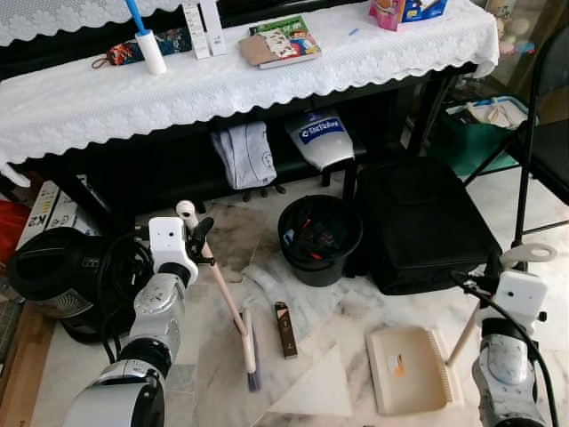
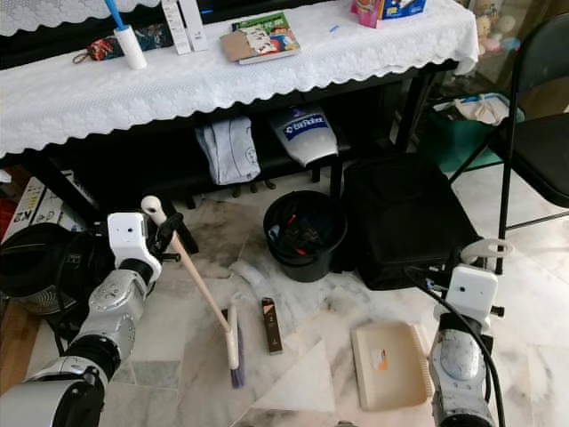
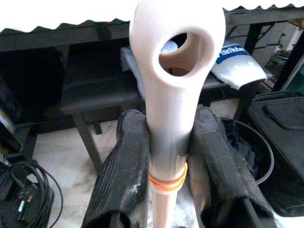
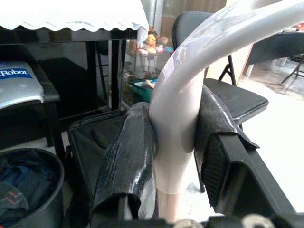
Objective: Sweep floor
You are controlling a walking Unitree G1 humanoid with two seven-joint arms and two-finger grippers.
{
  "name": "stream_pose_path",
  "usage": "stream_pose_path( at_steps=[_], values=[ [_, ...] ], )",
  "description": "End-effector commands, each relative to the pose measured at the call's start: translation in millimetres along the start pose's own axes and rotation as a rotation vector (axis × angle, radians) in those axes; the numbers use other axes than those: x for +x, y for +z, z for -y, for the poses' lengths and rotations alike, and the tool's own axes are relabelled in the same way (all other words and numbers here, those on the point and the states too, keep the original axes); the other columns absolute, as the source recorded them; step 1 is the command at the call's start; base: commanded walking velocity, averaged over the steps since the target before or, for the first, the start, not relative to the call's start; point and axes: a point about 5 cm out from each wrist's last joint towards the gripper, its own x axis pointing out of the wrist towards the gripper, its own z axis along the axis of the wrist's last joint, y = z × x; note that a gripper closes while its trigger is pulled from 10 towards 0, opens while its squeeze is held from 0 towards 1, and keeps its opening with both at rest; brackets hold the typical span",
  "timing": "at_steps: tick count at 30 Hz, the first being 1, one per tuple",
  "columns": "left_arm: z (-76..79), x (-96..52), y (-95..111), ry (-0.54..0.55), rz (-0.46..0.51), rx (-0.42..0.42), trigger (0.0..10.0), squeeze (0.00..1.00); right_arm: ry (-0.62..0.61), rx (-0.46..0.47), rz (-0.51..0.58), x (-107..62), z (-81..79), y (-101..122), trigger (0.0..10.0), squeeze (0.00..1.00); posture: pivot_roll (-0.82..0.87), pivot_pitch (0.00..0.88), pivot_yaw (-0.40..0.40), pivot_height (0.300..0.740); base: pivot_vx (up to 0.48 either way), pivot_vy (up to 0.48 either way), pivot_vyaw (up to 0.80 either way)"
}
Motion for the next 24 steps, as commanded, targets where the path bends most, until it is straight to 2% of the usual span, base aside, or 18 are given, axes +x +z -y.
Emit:
stream_pose_path(
  at_steps=[1,9,21,24],
  values=[
    [-9.2,-3.2,0,0.030,0.007,-0.006,10.0,0.00,0.013,0.024,-0.016,-1.5,-3.8,-3,10.0,0.00,-0.14,0.125,0.111,0.740,0.000,0.000,0.00],
    [-8.8,-3.4,0,0.030,0.008,-0.009,10.0,0.00,-0.043,0.093,-0.069,-4.5,-0.4,-10,10.0,0.00,-0.14,0.125,0.111,0.740,0.000,0.000,0.00],
    [-6.8,-5.2,-5,0.017,-0.010,-0.021,10.0,0.00,-0.030,0.087,-0.120,-12.7,-1.5,-21,10.0,0.00,-0.13,0.124,0.109,0.740,0.000,0.000,0.00],
    [3.7,-6.8,-12,-0.069,-0.054,-0.057,10.0,0.00,-0.022,0.086,-0.134,-16.0,-3.3,-24,10.0,0.00,-0.13,0.123,0.107,0.740,0.000,0.000,0.00]
  ],
)
